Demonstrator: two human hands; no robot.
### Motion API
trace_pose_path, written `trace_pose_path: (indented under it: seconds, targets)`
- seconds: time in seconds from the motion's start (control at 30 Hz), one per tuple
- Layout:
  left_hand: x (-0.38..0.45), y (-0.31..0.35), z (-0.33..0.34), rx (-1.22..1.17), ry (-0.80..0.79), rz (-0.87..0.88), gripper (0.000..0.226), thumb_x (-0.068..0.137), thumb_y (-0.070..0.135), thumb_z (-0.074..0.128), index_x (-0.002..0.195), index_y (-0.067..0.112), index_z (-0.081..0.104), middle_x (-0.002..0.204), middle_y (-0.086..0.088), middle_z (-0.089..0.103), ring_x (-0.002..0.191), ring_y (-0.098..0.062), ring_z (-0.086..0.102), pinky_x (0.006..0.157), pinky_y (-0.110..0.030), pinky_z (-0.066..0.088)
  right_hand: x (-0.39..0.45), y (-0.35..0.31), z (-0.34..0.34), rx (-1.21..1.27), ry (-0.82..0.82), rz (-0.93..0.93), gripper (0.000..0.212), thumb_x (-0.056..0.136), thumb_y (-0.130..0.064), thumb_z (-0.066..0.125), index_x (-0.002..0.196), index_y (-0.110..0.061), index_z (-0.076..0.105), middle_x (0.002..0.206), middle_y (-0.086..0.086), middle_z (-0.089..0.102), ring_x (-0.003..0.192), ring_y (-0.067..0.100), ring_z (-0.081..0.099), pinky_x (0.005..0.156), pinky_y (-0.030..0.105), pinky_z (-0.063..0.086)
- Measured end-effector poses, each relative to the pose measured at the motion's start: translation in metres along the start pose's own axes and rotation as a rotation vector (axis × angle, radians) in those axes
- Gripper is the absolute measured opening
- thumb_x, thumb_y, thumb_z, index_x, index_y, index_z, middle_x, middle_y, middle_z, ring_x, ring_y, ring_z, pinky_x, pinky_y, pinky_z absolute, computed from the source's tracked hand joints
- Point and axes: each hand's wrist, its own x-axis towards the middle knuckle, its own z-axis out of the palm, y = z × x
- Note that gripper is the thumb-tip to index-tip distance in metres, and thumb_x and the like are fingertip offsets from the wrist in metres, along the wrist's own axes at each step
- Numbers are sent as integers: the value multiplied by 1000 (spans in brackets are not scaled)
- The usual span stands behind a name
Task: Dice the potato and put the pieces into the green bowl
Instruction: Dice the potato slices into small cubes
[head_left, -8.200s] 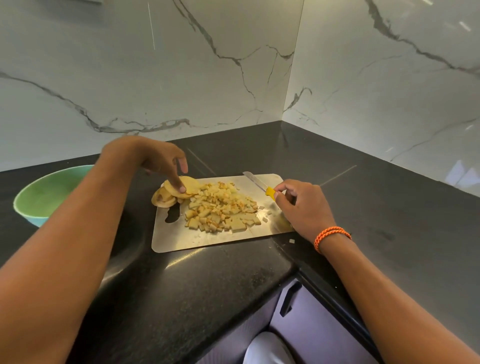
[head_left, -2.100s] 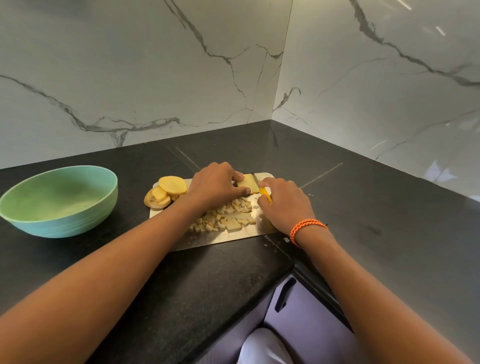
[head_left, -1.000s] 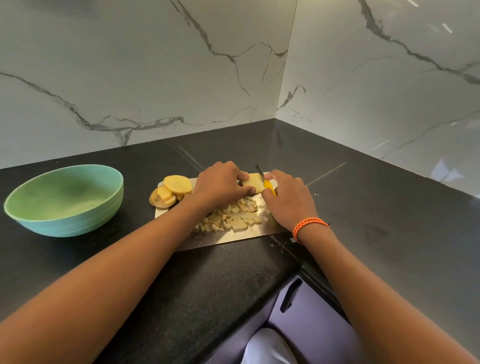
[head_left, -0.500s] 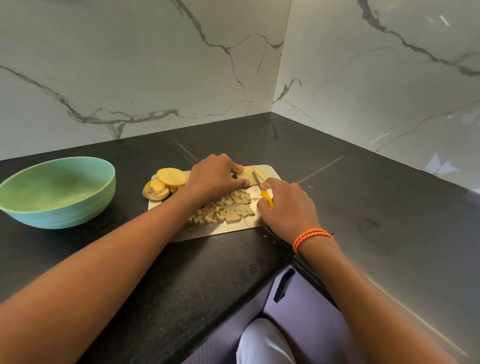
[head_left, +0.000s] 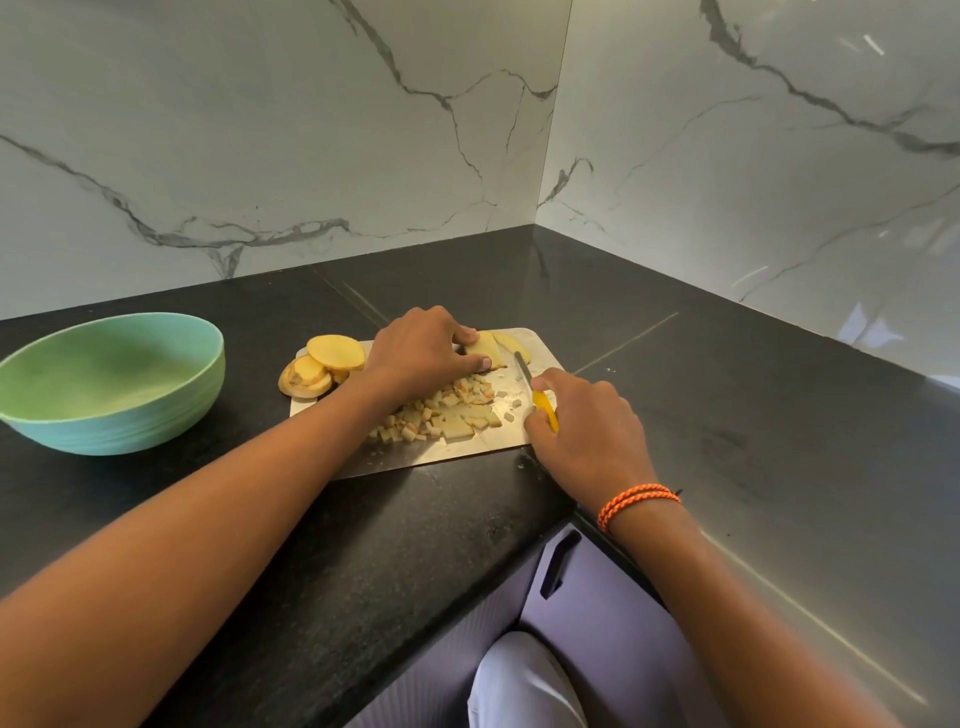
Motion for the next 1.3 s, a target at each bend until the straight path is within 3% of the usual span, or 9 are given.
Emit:
trace_pose_path:
  seconds: [0.17, 0.33, 0.43, 0.6, 0.77, 0.93, 1.0, 1.13, 1.3]
  targets:
    - [-1, 1, -1, -2, -6, -5, 54, 90, 61, 74, 134, 30, 71, 135, 10, 71, 87, -5, 58, 72, -27, 49, 3, 2, 3, 23, 2, 4, 39, 98, -34, 55, 136, -29, 59, 84, 2, 61, 75, 20, 59, 67, 35, 52]
    - [-1, 1, 0, 4, -3, 9, 54, 89, 61, 74, 134, 30, 71, 135, 10, 70, 103, -11, 67, 76, -28, 50, 14, 3, 1, 99, 48, 17, 39, 97, -30, 56, 136, -30, 60, 80, 1, 61, 77, 21, 55, 67, 33, 43]
    - [0, 0, 1, 8, 2, 7, 55, 89, 63, 74, 133, 31, 72, 135, 11, 70, 100, -10, 67, 76, -28, 53, 32, -1, 4, 150, 71, 14, 39, 94, -30, 56, 132, -29, 63, 75, 0, 56, 77, 24, 56, 75, 39, 53]
    - [1, -1, 1, 17, 18, 0, 55, 87, 67, 73, 130, 33, 74, 131, 15, 72, 89, -6, 63, 70, -28, 51, 58, -8, 17, 163, 39, -12, 37, 93, -34, 57, 129, -31, 64, 95, 7, 70, 91, 29, 66, 81, 43, 57]
    - [1, -2, 1, 25, 24, 22, 54, 88, 66, 73, 131, 32, 74, 129, 15, 73, 96, -9, 67, 68, -27, 48, 70, -9, 27, 123, 50, -21, 36, 94, -37, 57, 129, -31, 63, 99, 6, 70, 92, 27, 63, 77, 37, 53]
    - [2, -3, 2, 21, 28, 10, 54, 87, 66, 74, 130, 32, 74, 126, 14, 74, 88, -5, 60, 69, -27, 48, 70, -11, 29, 38, 23, -69, 39, 97, -36, 55, 135, -30, 61, 121, 5, 66, 107, 28, 62, 87, 42, 51]
    - [2, -2, 1, 21, 23, 3, 55, 86, 67, 74, 130, 32, 74, 126, 14, 74, 89, -6, 62, 69, -28, 48, 66, -11, 26, 40, -9, -72, 39, 97, -35, 55, 134, -30, 61, 117, 5, 67, 103, 27, 63, 86, 42, 53]
    - [1, -1, 0, 23, 16, -4, 56, 86, 66, 75, 131, 32, 73, 126, 13, 74, 91, -7, 63, 70, -28, 49, 48, -4, 16, 78, -29, -67, 37, 94, -35, 56, 130, -31, 63, 87, -2, 62, 83, 23, 62, 79, 40, 56]
    - [-1, 1, 0, 17, 6, -10, 55, 88, 63, 75, 133, 30, 72, 132, 11, 72, 95, -9, 65, 73, -27, 49, 19, 5, 7, 56, -36, -75, 36, 94, -37, 58, 129, -33, 63, 75, -7, 51, 74, 20, 56, 68, 33, 47]
